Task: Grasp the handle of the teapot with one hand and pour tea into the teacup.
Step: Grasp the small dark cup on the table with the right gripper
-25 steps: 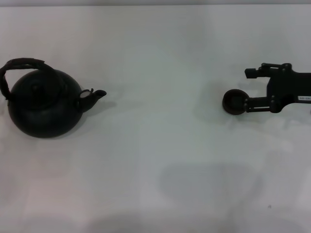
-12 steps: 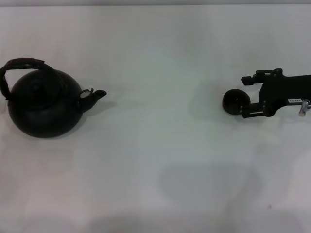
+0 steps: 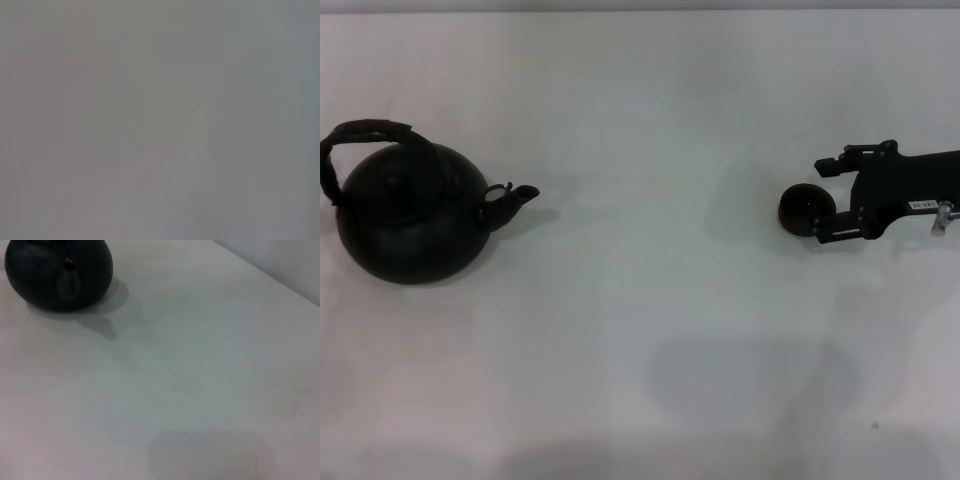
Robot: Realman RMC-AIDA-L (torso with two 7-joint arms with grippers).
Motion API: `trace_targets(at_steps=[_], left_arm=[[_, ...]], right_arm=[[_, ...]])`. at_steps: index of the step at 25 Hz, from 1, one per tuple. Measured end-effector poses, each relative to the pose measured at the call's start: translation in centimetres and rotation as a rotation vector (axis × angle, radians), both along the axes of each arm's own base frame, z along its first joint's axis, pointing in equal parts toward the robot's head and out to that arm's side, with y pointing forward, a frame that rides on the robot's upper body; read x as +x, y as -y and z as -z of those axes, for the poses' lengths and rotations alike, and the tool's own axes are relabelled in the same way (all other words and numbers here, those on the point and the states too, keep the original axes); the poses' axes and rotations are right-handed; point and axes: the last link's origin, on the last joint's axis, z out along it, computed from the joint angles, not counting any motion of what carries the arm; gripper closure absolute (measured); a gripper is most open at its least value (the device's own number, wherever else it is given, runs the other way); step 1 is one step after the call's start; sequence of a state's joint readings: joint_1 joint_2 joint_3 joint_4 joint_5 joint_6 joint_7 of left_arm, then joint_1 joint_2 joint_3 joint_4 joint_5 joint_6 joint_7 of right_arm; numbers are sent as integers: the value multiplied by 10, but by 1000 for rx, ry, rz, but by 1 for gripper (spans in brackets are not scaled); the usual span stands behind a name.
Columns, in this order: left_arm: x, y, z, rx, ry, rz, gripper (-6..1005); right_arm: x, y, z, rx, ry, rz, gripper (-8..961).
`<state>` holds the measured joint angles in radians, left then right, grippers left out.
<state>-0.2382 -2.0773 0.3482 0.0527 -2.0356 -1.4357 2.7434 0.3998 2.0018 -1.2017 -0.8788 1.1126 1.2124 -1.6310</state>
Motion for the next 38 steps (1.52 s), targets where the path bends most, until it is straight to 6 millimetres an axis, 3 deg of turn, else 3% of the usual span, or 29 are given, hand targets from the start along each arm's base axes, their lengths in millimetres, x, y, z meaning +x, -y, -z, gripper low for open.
trace_targets(at_steps=[38], left_arm=[[3, -3, 2, -2, 6, 8, 259]], right_arm=[[9, 7, 14, -58, 24, 62, 101]])
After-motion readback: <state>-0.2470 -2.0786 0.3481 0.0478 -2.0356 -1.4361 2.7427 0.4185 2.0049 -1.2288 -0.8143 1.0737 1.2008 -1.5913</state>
